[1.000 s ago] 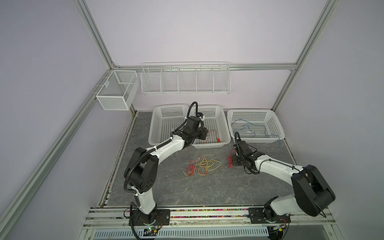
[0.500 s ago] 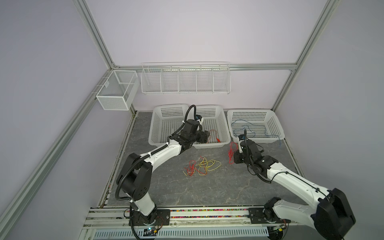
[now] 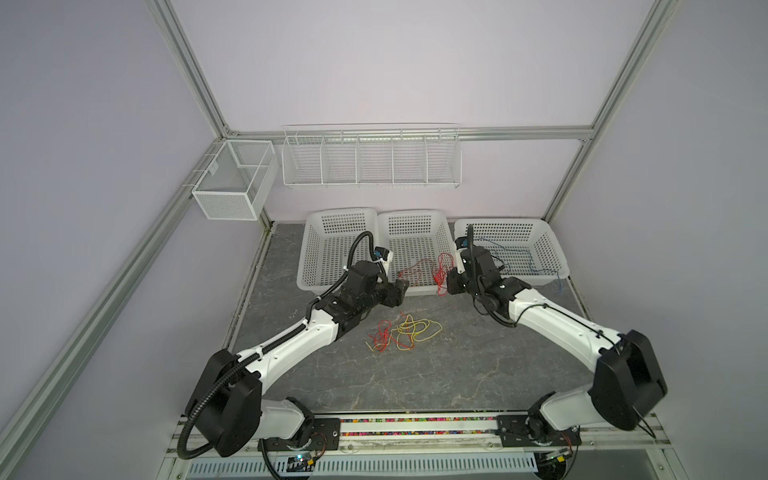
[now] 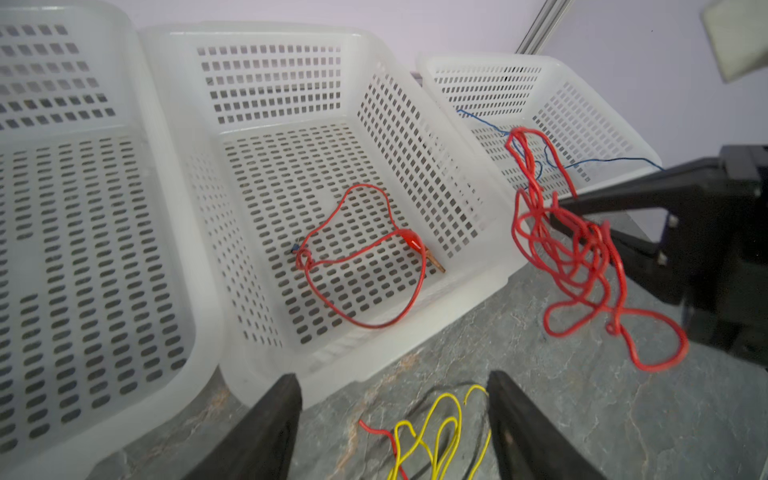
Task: Untangle the cables
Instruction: 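Lift the red wire bundle with the right gripper and drop it in the middle basket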
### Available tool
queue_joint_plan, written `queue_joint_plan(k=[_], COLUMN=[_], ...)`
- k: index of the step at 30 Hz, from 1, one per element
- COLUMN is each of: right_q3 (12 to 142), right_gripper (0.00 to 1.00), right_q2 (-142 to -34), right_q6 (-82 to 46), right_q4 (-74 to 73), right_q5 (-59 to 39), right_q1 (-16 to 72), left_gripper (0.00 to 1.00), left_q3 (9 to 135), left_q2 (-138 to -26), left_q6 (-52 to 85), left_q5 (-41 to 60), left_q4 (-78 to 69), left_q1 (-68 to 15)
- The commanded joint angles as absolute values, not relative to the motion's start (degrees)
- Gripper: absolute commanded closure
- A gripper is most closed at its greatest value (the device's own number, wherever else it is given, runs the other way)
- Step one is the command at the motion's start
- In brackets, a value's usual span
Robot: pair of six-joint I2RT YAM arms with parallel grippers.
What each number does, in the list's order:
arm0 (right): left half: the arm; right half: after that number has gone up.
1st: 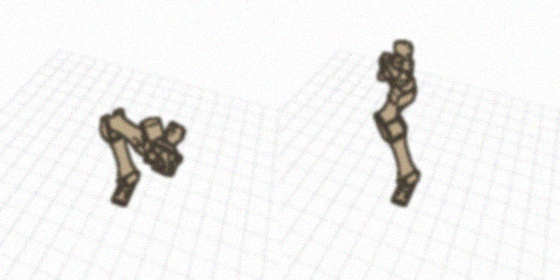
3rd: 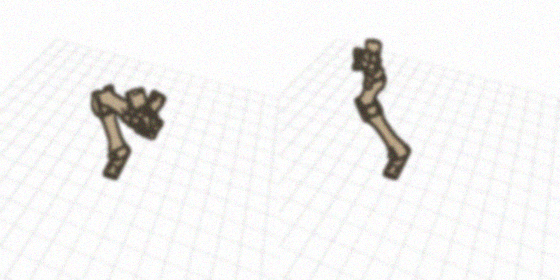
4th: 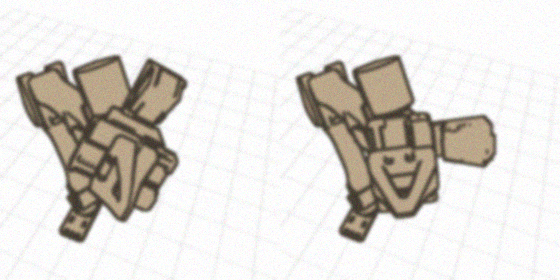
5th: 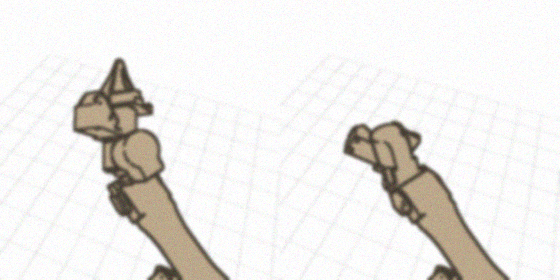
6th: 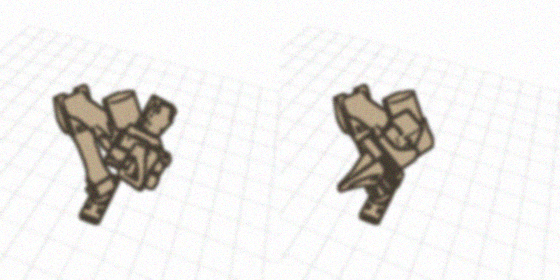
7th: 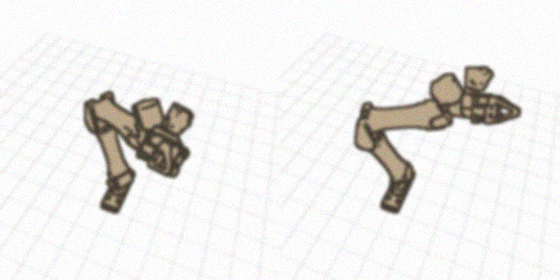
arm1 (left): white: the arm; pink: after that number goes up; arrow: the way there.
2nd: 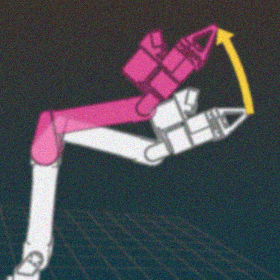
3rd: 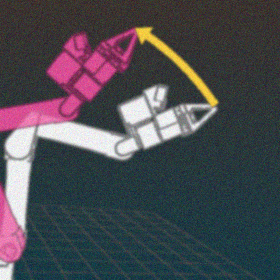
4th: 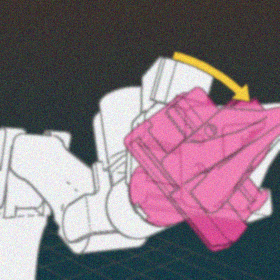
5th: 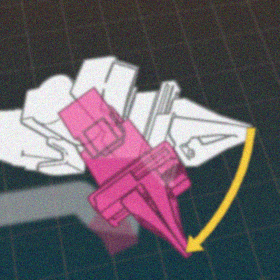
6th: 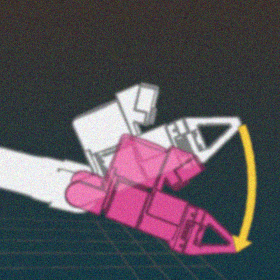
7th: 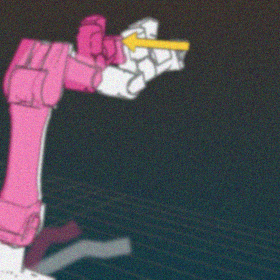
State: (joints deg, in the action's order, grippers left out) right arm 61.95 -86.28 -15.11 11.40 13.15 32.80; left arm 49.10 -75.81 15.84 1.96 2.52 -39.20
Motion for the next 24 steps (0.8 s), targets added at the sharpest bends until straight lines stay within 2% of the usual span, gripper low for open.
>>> queue_joint_plan(k=[1, 7, 13, 24], right_q3=[65.5, 71.3, 74.0, 71.1], right_gripper=[0.94, 0.89, 0.84, 0.79], right_q2=[-91.0, -98.4, -102.0, -96.5], right_q6=[-13.9, -14.4, -14.8, -13.6], right_q4=[10.5, 11.6, 13.2, 12.9], right_q5=[12.4, 12.3, 11.0, 8.6], right_q1=[33.1, 33.0, 33.0, 33.1], left_gripper=[0.29, 0.29, 0.27, 0.27], left_q3=[46.2, 43.1, 42.8, 41.0], left_q2=[-70.9, -65.0, -64.8, -64.9], left_q6=[18.3, 19.5, 19.6, 20.7], left_q5=[0.6, 0.1, 2.2, 1.2], left_q4=[5.6, 9.8, 13.0, 13.0], left_q1=[-39.5, -39.5, -39.5, -39.5])
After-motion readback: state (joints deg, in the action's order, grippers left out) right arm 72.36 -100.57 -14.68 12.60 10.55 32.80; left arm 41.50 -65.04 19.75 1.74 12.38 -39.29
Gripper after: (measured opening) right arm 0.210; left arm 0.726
